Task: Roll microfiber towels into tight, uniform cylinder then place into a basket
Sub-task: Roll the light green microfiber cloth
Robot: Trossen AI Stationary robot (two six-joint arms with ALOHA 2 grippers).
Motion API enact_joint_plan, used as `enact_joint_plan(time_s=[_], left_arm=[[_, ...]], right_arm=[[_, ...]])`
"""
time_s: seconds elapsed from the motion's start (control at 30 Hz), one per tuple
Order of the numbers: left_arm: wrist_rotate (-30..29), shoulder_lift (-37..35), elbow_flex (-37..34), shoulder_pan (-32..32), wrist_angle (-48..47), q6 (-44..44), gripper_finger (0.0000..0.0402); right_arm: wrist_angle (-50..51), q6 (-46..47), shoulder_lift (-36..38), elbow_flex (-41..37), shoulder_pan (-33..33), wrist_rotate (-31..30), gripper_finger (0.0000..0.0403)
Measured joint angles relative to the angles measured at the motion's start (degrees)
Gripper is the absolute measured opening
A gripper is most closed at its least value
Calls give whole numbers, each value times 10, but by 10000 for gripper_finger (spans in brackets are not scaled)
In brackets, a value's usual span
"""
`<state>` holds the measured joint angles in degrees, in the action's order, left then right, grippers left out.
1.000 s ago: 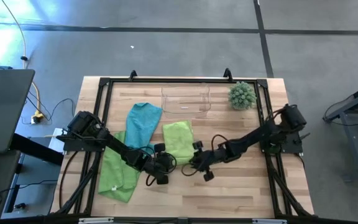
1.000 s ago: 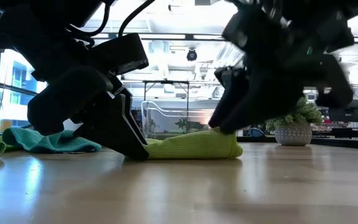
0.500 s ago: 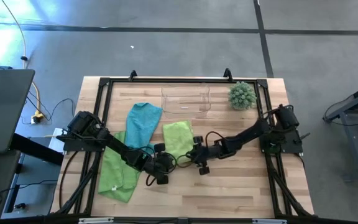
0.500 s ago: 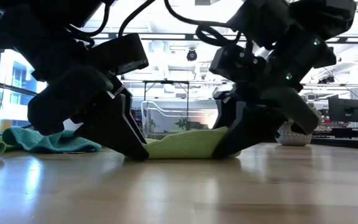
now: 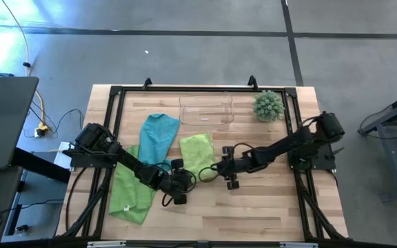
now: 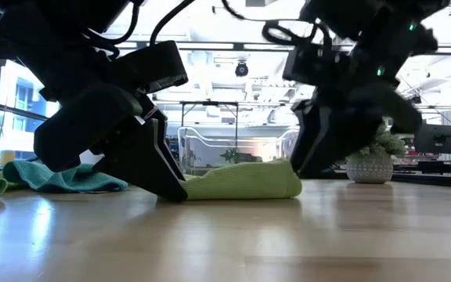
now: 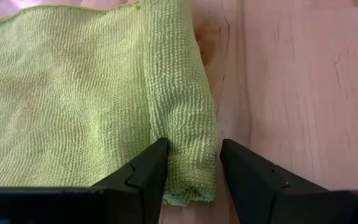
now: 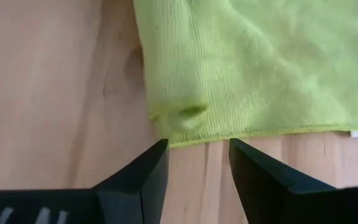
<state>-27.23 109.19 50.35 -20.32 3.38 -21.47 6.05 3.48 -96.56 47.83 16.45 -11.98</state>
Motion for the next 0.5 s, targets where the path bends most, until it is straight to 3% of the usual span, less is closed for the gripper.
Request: enact_joint_plan(time_s=[0.23, 0.5], left_arm=[[-2, 0, 0, 0, 0, -4, 145], [-3, 0, 0, 0, 0, -9, 145]], right_arm=[[-102, -19, 25, 0, 44, 3, 160], [-145, -38, -58, 1, 35, -28, 161]])
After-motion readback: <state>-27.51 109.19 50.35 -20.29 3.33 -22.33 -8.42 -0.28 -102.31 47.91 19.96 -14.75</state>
